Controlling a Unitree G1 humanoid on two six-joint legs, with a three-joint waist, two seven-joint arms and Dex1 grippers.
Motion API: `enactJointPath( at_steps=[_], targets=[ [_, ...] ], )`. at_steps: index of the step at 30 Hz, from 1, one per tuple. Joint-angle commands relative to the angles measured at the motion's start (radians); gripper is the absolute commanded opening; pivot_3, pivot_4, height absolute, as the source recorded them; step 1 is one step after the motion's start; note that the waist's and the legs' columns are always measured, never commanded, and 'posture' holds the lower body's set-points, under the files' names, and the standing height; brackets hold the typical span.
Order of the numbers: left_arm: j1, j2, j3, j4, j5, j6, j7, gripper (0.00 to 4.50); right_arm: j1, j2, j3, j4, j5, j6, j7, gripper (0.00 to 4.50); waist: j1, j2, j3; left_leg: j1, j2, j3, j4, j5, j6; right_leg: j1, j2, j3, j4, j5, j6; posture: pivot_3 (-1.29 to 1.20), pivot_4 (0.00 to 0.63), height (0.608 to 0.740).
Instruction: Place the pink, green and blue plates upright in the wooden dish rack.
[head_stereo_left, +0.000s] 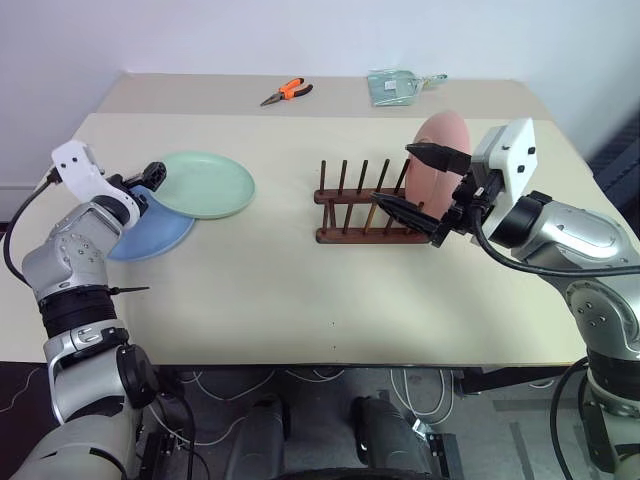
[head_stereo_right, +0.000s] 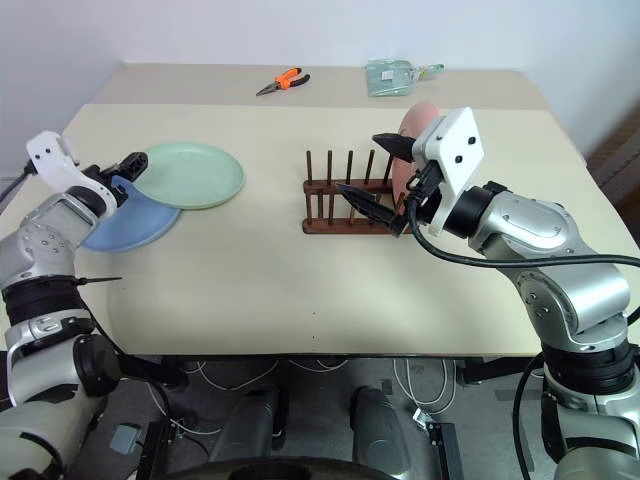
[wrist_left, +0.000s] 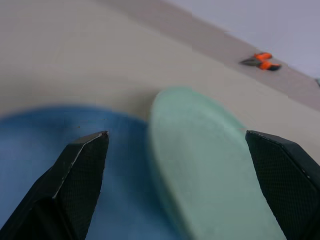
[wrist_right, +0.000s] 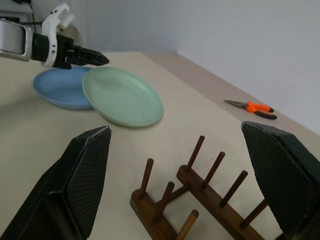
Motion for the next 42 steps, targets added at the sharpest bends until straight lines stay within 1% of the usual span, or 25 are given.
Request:
enactJointPath(
  at_steps=[1, 2, 4, 5, 6, 10, 12, 15, 18, 20, 21, 23, 24, 26, 30, 32, 33, 34, 36, 40, 41, 42],
  targets=[
    [-0.025, -0.010, 0.015, -0.007, -0.037, 0.063, 0.038, 4.50, 0.002, 0.009, -0.016, -0.020, -0.025, -0.021, 0.010, 4.27, 0.000, 0.000, 0.000, 0.000, 0.000, 0.000, 0.000, 0.000, 0.000, 0.000, 0.000, 0.000, 0.000, 0.000, 0.000, 0.00, 0.150, 0.732],
    [-0.033, -0.015, 0.019, 0.004, -0.045, 0.075, 0.044, 4.50, 0.003, 0.010, -0.014, -0.020, -0.034, -0.023, 0.012, 4.27, -0.001, 0.000, 0.000, 0.000, 0.000, 0.000, 0.000, 0.000, 0.000, 0.000, 0.000, 0.000, 0.000, 0.000, 0.000, 0.00, 0.150, 0.732],
    [-0.058, -0.024, 0.017, 0.035, -0.056, 0.089, 0.048, 3.97, 0.005, 0.015, -0.012, -0.022, -0.054, -0.030, 0.011, 4.50, -0.001, 0.000, 0.000, 0.000, 0.000, 0.000, 0.000, 0.000, 0.000, 0.000, 0.000, 0.000, 0.000, 0.000, 0.000, 0.00, 0.150, 0.732],
    [-0.072, -0.026, 0.018, 0.056, -0.060, 0.093, 0.050, 3.65, 0.006, 0.019, -0.013, -0.024, -0.063, -0.033, 0.008, 4.50, -0.001, 0.000, 0.000, 0.000, 0.000, 0.000, 0.000, 0.000, 0.000, 0.000, 0.000, 0.000, 0.000, 0.000, 0.000, 0.00, 0.150, 0.732],
    [-0.081, -0.025, 0.018, 0.071, -0.062, 0.095, 0.052, 3.21, 0.006, 0.023, -0.014, -0.025, -0.069, -0.034, 0.007, 4.50, -0.001, 0.000, 0.000, 0.000, 0.000, 0.000, 0.000, 0.000, 0.000, 0.000, 0.000, 0.000, 0.000, 0.000, 0.000, 0.00, 0.150, 0.732],
    [-0.119, -0.021, 0.020, 0.139, -0.063, 0.072, 0.044, 1.17, 0.008, 0.030, -0.020, -0.033, -0.091, -0.028, 0.006, 4.50, -0.001, 0.000, 0.000, 0.000, 0.000, 0.000, 0.000, 0.000, 0.000, 0.000, 0.000, 0.000, 0.000, 0.000, 0.000, 0.00, 0.150, 0.732],
    [-0.130, -0.024, 0.016, 0.113, -0.083, 0.050, -0.005, 0.10, 0.002, 0.028, -0.026, -0.034, -0.093, -0.014, 0.002, 4.50, -0.001, 0.000, 0.000, 0.000, 0.000, 0.000, 0.000, 0.000, 0.000, 0.000, 0.000, 0.000, 0.000, 0.000, 0.000, 0.00, 0.150, 0.732],
    [-0.132, -0.034, -0.010, 0.028, -0.119, 0.028, -0.082, 0.04, -0.012, 0.012, -0.016, -0.046, -0.109, -0.004, 0.012, 4.50, -0.001, -0.001, 0.000, 0.000, 0.000, 0.000, 0.000, 0.000, -0.001, 0.000, 0.000, 0.000, 0.000, 0.000, 0.000, 0.00, 0.150, 0.732],
    [-0.146, -0.055, -0.121, -0.127, -0.118, 0.060, -0.132, 0.04, -0.082, 0.005, 0.101, -0.087, -0.211, -0.026, 0.021, 4.50, -0.001, -0.001, 0.000, 0.000, 0.000, 0.000, 0.000, 0.000, -0.001, -0.001, 0.000, 0.000, 0.000, 0.000, 0.000, 0.00, 0.150, 0.732],
    [-0.167, -0.079, -0.153, -0.190, -0.136, 0.092, -0.131, 0.04, -0.110, 0.003, 0.188, -0.089, -0.300, -0.059, 0.033, 4.50, 0.001, -0.001, 0.000, -0.001, 0.000, 0.000, -0.001, 0.001, -0.002, -0.001, 0.000, 0.000, 0.000, 0.000, 0.000, 0.00, 0.150, 0.732],
    [-0.181, -0.089, -0.177, -0.226, -0.141, 0.106, -0.131, 0.04, -0.130, 0.005, 0.251, -0.082, -0.367, -0.089, 0.036, 4.50, 0.001, -0.001, 0.000, -0.001, 0.000, 0.000, 0.000, 0.001, -0.002, 0.000, 0.000, 0.000, 0.000, 0.000, 0.000, 0.00, 0.150, 0.732],
    [-0.206, -0.112, -0.199, -0.280, -0.158, 0.138, -0.115, 0.04, -0.164, 0.028, 0.343, -0.057, -0.468, -0.133, 0.036, 4.50, -0.002, -0.001, 0.000, -0.001, -0.001, 0.000, 0.000, 0.001, -0.002, 0.000, 0.000, 0.000, -0.001, 0.000, 0.000, 0.00, 0.150, 0.732],
    [-0.215, -0.123, -0.211, -0.315, -0.174, 0.157, -0.113, 0.04, -0.193, 0.042, 0.395, -0.021, -0.538, -0.159, 0.027, 4.50, -0.003, -0.001, 0.000, -0.001, -0.001, 0.000, 0.000, 0.001, -0.002, 0.000, 0.000, 0.000, -0.001, 0.000, 0.000, 0.00, 0.150, 0.732],
    [-0.222, -0.136, -0.225, -0.360, -0.189, 0.182, -0.107, 0.04, -0.230, 0.069, 0.455, 0.040, -0.636, -0.197, 0.017, 4.50, -0.009, -0.001, 0.000, -0.001, -0.001, 0.001, 0.000, 0.001, -0.002, -0.001, 0.000, 0.000, 0.000, 0.000, 0.000, 0.00, 0.150, 0.732],
    [-0.234, -0.210, -0.220, -0.459, -0.273, 0.269, -0.040, 0.04, -0.302, 0.152, 0.539, 0.228, -0.819, -0.293, -0.040, 4.50, -0.008, -0.001, 0.000, 0.001, -0.001, 0.000, -0.001, 0.001, -0.002, -0.001, 0.000, 0.000, 0.002, 0.000, 0.000, 0.00, 0.150, 0.732],
    [-0.227, -0.233, -0.216, -0.494, -0.300, 0.296, -0.016, 0.00, -0.309, 0.170, 0.549, 0.292, -0.884, -0.331, -0.055, 3.96, -0.004, -0.001, 0.000, 0.000, -0.001, 0.000, -0.001, 0.002, -0.003, -0.001, 0.000, 0.000, 0.002, 0.000, 0.000, 0.00, 0.150, 0.732],
    [-0.219, -0.238, -0.211, -0.507, -0.307, 0.307, -0.003, 0.00, -0.305, 0.172, 0.545, 0.311, -0.910, -0.347, -0.058, 3.61, -0.002, -0.001, 0.000, 0.000, -0.001, 0.000, -0.001, 0.002, -0.003, -0.001, 0.000, 0.000, 0.001, 0.001, 0.000, 0.00, 0.150, 0.732],
    [-0.212, -0.246, -0.200, -0.516, -0.320, 0.319, 0.016, 0.00, -0.298, 0.170, 0.544, 0.322, -0.930, -0.360, -0.054, 3.17, -0.002, -0.001, 0.000, -0.001, -0.001, 0.000, -0.001, 0.002, -0.004, -0.001, 0.000, 0.000, 0.001, 0.001, 0.000, 0.00, 0.150, 0.732],
    [-0.197, -0.259, -0.176, -0.535, -0.355, 0.343, 0.046, 0.00, -0.282, 0.171, 0.532, 0.325, -0.954, -0.376, -0.044, 2.13, -0.003, -0.001, 0.000, -0.001, -0.002, 0.000, -0.001, 0.002, -0.004, -0.001, -0.001, 0.000, 0.001, 0.001, 0.001, 0.00, 0.150, 0.732],
    [-0.174, -0.253, -0.165, -0.548, -0.375, 0.348, 0.057, 0.00, -0.262, 0.183, 0.508, 0.311, -0.980, -0.389, -0.034, 0.10, -0.005, -0.001, 0.001, 0.000, -0.002, -0.001, -0.001, 0.002, -0.004, -0.001, 0.000, 0.000, 0.002, 0.001, 0.001, 0.00, 0.150, 0.732],
    [-0.177, -0.258, -0.153, -0.539, -0.383, 0.343, 0.064, 0.00, -0.254, 0.186, 0.506, 0.304, -0.990, -0.394, -0.033, 0.04, -0.005, -0.001, 0.001, 0.000, -0.002, -0.001, -0.001, 0.002, -0.004, -0.001, 0.000, 0.000, 0.002, 0.001, 0.001, 0.00, 0.150, 0.732],
    [-0.183, -0.262, -0.143, -0.531, -0.390, 0.334, 0.069, 0.80, -0.248, 0.189, 0.505, 0.297, -0.999, -0.398, -0.033, 0.00, -0.004, -0.001, 0.001, 0.000, -0.002, -0.001, -0.001, 0.002, -0.005, -0.001, 0.000, 0.000, 0.002, 0.001, 0.001, 0.00, 0.150, 0.732]
  ],
)
